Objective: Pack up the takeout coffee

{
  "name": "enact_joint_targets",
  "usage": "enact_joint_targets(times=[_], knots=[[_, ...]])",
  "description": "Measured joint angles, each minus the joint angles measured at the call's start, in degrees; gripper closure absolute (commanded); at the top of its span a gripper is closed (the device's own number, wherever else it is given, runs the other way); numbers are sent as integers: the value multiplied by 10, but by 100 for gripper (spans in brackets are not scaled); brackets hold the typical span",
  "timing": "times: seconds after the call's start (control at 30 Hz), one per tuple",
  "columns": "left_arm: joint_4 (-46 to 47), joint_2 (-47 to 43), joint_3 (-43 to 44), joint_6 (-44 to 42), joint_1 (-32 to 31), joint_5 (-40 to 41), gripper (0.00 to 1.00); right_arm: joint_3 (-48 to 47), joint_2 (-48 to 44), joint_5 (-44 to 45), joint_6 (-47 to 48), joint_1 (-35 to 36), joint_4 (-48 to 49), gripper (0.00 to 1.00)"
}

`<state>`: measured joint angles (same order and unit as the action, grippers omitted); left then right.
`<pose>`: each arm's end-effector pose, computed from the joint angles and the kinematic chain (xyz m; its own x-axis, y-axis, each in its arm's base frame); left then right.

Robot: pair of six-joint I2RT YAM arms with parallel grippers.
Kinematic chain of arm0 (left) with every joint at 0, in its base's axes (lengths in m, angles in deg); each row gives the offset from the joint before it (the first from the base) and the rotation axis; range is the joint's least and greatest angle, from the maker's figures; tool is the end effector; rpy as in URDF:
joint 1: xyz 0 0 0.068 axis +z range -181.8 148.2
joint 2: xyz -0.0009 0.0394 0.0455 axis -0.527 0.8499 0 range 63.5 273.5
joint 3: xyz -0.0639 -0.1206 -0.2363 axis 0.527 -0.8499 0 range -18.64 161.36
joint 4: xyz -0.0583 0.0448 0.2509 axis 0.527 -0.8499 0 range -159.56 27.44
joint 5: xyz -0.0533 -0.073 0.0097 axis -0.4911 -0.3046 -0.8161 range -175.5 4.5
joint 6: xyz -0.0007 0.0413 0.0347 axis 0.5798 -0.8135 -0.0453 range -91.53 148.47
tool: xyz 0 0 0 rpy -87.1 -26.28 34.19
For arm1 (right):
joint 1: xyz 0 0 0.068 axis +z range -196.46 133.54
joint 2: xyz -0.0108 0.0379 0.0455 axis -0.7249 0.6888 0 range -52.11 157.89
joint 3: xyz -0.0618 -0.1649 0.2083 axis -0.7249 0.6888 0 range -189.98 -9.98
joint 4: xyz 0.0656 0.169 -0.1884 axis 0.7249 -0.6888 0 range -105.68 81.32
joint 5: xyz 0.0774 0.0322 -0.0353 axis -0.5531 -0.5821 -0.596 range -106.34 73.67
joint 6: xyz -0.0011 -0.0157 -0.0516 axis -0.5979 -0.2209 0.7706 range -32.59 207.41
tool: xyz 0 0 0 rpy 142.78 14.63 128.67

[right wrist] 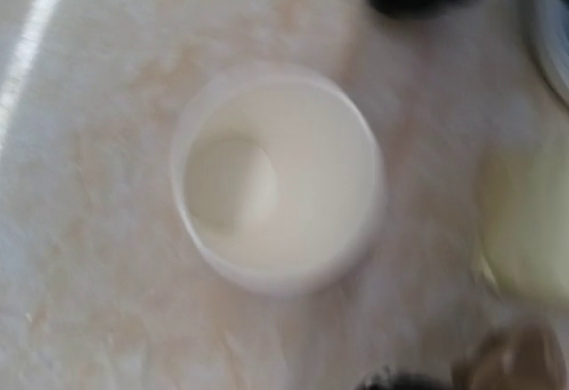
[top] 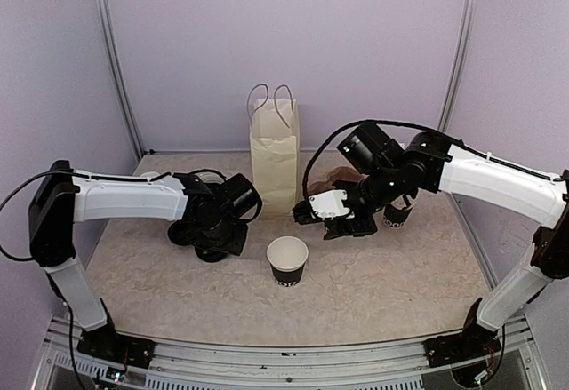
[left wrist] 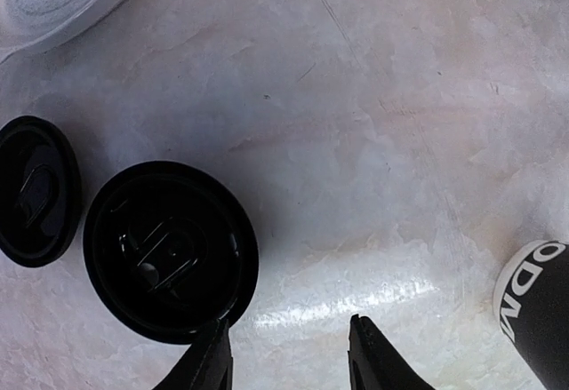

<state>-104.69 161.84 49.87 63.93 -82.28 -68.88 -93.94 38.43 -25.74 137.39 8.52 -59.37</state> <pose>0.2205 -0.2513 0.2022 -0.8890 0.2041 -0.4099 0.2052 0.9778 0.0419 0.1856 0.2751 0.3171 0.3472 -0.8212 -0.4529 -0.9219 -0.2102 -0.3255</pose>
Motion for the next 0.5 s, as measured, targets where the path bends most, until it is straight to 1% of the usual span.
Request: enact_joint_targets(times=[0.07,0.13,0.27,0.5], knots=[[-4,28,17,-8,2,4,57,30,-36,-6,-17,-34,8,65],[-12,57,33,-15,4,8,58,48,-54,-12,-31,-67,8,67],[-27,102,56,-25,7,19,58,64,-58,-24,-53,-118,9,68],[-51,147,81,-28,8,43,61,77,-61,-41,-64,-135,14,69]])
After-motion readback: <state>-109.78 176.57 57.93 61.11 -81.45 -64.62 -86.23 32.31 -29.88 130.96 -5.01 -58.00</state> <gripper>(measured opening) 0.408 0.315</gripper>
